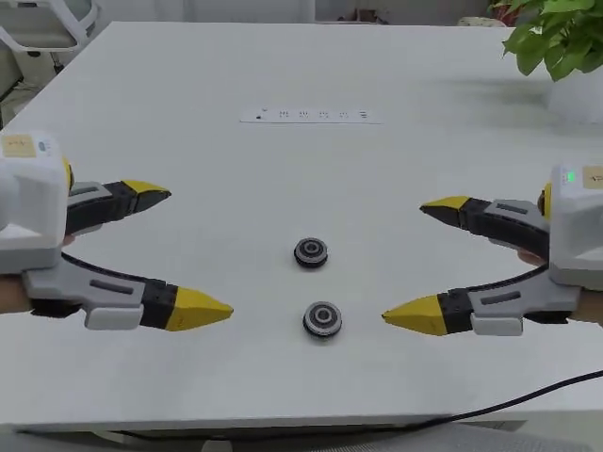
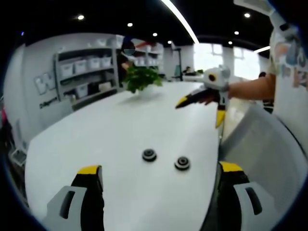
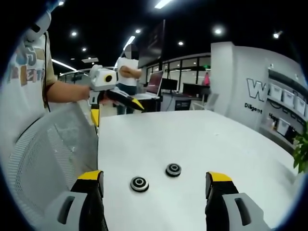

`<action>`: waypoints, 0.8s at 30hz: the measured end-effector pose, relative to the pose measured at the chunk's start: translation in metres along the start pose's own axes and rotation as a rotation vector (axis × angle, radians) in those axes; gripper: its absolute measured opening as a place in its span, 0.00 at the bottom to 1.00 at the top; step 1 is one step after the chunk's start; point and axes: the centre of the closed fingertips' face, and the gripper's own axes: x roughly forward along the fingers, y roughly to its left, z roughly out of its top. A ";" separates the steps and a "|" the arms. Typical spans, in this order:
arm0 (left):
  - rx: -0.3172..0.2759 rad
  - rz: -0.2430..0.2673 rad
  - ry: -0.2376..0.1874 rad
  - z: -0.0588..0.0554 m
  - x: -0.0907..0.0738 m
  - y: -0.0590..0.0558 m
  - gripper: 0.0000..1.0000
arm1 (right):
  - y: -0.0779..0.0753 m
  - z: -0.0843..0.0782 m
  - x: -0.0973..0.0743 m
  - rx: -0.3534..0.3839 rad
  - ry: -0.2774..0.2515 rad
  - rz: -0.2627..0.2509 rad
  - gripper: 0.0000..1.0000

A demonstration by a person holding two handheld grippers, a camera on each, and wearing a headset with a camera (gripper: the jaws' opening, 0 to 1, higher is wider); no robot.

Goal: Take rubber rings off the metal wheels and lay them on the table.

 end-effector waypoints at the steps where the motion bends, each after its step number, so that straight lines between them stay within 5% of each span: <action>1: 0.005 -0.004 0.003 0.000 0.002 -0.001 0.98 | 0.000 -0.001 0.001 -0.002 0.001 0.000 0.86; 24: 0.035 -0.094 0.069 -0.010 0.042 -0.008 0.93 | -0.002 -0.021 0.027 -0.001 0.042 0.041 0.77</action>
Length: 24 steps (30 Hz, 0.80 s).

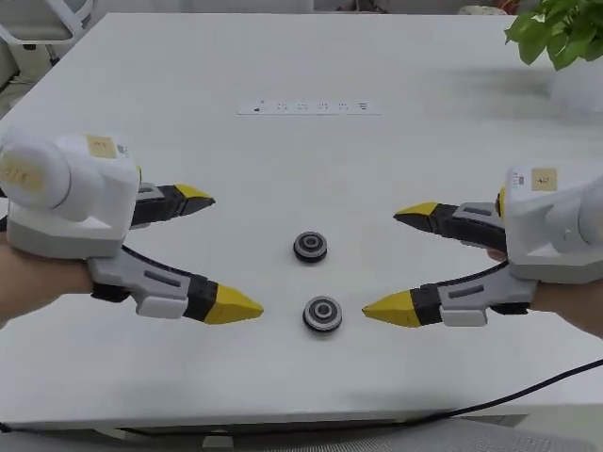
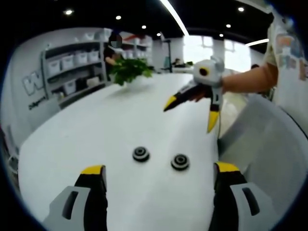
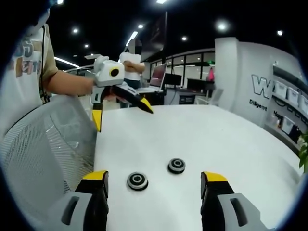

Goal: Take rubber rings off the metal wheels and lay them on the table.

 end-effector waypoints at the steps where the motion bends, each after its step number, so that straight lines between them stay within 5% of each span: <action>1: -0.005 -0.003 -0.002 0.000 0.001 0.000 0.93 | 0.000 -0.002 0.001 -0.001 0.006 0.003 0.77; 24: 0.011 -0.059 0.076 -0.021 0.032 -0.008 0.81 | 0.004 -0.029 0.019 0.011 0.051 0.037 0.64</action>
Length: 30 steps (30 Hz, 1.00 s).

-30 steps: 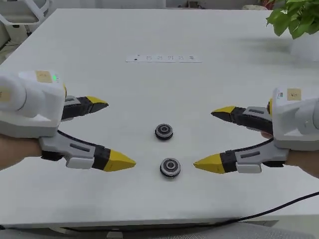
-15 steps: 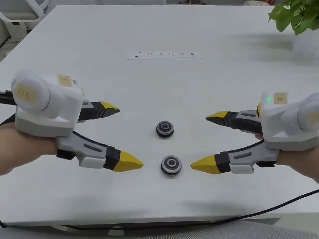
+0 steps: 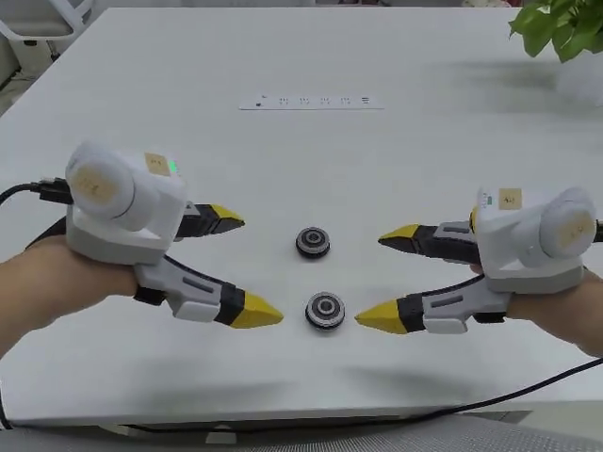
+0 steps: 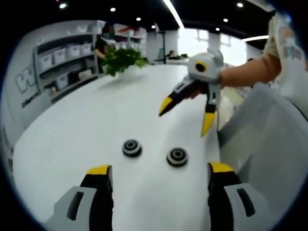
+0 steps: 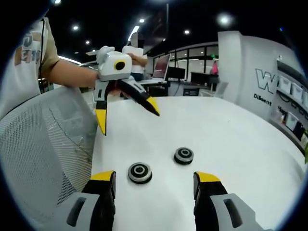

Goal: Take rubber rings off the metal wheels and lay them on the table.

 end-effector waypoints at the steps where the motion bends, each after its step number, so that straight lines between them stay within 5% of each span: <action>1: 0.001 -0.004 0.001 0.000 0.001 -0.001 0.81 | 0.000 -0.001 0.001 -0.001 0.003 0.001 0.64; 30: -0.007 -0.093 0.040 -0.008 0.032 -0.022 0.58 | 0.009 -0.019 0.023 -0.004 0.052 0.059 0.49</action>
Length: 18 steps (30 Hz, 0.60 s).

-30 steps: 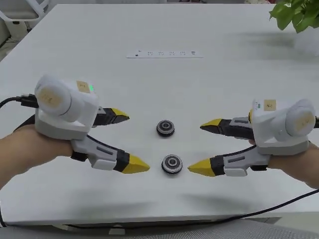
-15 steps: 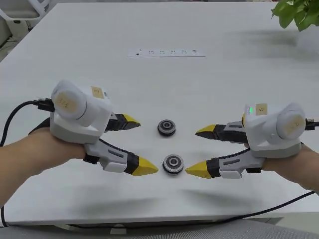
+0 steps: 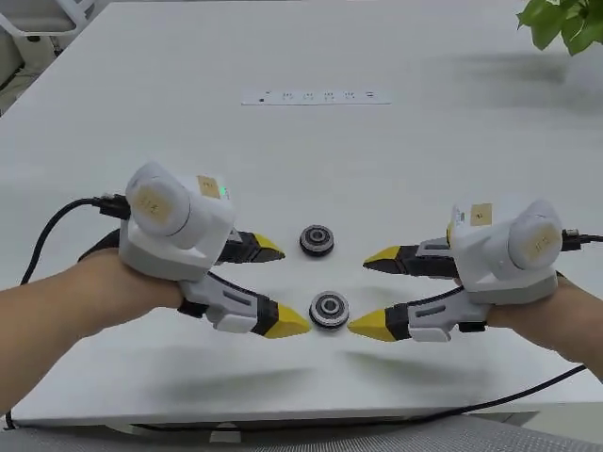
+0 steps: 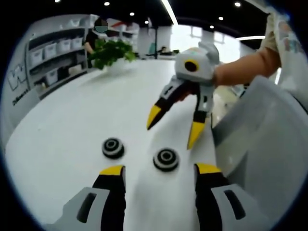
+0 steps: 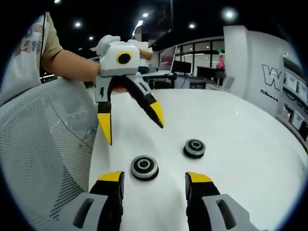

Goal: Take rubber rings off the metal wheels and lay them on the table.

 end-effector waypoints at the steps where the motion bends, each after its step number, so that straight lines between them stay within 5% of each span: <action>1: -0.001 -0.001 0.001 0.000 0.001 0.000 0.57 | 0.000 -0.001 0.001 0.001 0.001 0.002 0.49; 18: -0.013 -0.043 0.014 -0.004 0.019 -0.007 0.42 | 0.004 -0.001 0.004 0.005 0.002 0.022 0.47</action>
